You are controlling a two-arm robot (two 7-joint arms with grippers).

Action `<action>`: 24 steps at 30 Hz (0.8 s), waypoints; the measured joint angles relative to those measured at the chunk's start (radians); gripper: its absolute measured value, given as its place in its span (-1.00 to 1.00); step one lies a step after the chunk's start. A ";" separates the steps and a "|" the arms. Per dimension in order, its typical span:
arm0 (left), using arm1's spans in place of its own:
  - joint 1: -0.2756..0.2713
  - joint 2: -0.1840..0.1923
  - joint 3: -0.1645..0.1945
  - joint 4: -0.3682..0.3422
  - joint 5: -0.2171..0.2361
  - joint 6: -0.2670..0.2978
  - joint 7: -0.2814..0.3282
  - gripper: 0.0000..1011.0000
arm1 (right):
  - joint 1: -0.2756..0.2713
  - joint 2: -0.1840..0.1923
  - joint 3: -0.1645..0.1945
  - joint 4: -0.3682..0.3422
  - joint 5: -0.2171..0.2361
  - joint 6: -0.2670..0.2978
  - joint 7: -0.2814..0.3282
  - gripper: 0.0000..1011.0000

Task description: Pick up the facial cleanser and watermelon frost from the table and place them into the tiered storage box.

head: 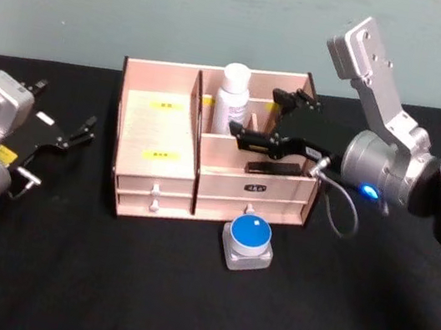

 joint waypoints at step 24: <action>0.000 0.000 0.000 0.000 0.000 0.000 0.000 1.00 | -0.277 0.122 0.016 -0.224 0.087 0.199 -0.114 0.98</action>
